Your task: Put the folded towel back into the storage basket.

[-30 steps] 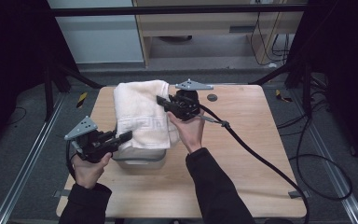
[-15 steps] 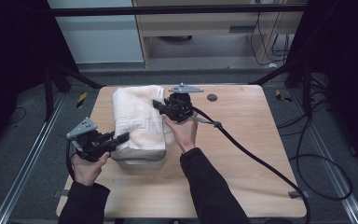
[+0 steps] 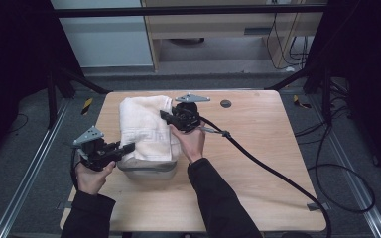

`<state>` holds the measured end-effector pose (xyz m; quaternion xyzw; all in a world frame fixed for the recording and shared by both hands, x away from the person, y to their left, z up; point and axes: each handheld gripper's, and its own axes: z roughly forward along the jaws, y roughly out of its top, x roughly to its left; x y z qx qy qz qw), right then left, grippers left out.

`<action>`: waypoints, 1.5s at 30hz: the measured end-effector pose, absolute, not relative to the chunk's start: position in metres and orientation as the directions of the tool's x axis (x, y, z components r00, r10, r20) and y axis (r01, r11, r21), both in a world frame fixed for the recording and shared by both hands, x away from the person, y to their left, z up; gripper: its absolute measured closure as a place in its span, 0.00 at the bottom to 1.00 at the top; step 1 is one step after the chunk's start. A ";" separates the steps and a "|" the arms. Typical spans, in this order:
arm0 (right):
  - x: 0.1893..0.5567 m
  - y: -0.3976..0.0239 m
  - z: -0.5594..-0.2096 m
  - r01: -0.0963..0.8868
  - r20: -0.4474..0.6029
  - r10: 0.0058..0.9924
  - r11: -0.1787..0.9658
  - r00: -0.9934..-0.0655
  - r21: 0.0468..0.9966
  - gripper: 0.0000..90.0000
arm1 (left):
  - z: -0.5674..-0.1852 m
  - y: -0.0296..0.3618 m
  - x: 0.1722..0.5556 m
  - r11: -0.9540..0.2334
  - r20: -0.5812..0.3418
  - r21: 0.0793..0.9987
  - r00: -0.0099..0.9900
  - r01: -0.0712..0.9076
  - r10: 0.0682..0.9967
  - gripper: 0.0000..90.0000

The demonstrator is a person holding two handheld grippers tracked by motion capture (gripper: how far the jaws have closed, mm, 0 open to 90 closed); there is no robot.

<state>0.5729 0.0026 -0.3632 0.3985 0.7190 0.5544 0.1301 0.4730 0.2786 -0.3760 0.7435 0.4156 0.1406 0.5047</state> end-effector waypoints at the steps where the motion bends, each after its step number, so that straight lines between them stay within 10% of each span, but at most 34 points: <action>1: 0.575 0.004 -0.368 0.433 0.254 0.719 0.072 -0.647 0.899 0.80 | -0.378 0.279 0.474 -0.143 -0.215 0.864 0.610 0.483 0.763 0.74; 45: 0.591 0.019 -0.434 0.508 0.210 0.787 0.149 -0.581 0.848 0.79 | -0.429 0.270 0.506 -0.257 -0.106 0.774 0.519 0.578 0.848 0.68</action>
